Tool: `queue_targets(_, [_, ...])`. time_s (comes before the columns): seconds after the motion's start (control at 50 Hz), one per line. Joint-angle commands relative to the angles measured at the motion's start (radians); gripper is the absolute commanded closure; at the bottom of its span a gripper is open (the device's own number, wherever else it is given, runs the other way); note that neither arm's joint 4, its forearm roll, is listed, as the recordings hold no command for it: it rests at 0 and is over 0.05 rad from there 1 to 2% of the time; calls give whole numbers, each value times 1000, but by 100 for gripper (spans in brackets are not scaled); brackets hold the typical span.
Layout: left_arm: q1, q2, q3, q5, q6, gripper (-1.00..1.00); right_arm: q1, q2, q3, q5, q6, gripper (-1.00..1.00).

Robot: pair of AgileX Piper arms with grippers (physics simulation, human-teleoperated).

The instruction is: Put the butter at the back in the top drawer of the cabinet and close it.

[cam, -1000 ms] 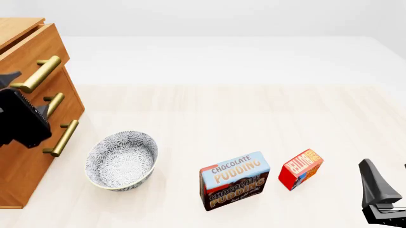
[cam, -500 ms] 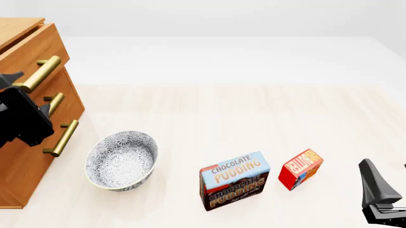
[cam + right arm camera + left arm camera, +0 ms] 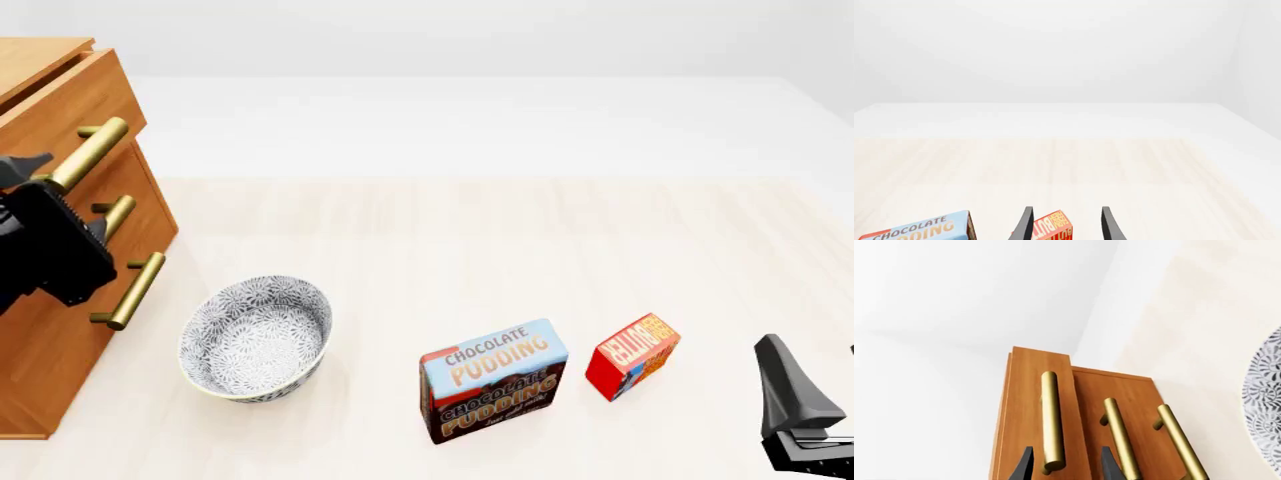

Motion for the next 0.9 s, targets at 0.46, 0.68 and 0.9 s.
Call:
queue_targets(0.46, [-12, -4, 23, -33, 9, 100, 0, 0, 0, 0, 0, -100])
queue_targets(0.68, [-38, -14, 33, -29, 5, 100, 0, 0, 0, 0, 0, -100])
queue_targets(0.9, [-77, -13, 40, -35, 1, 100, 0, 0, 0, 0, 0, -100])
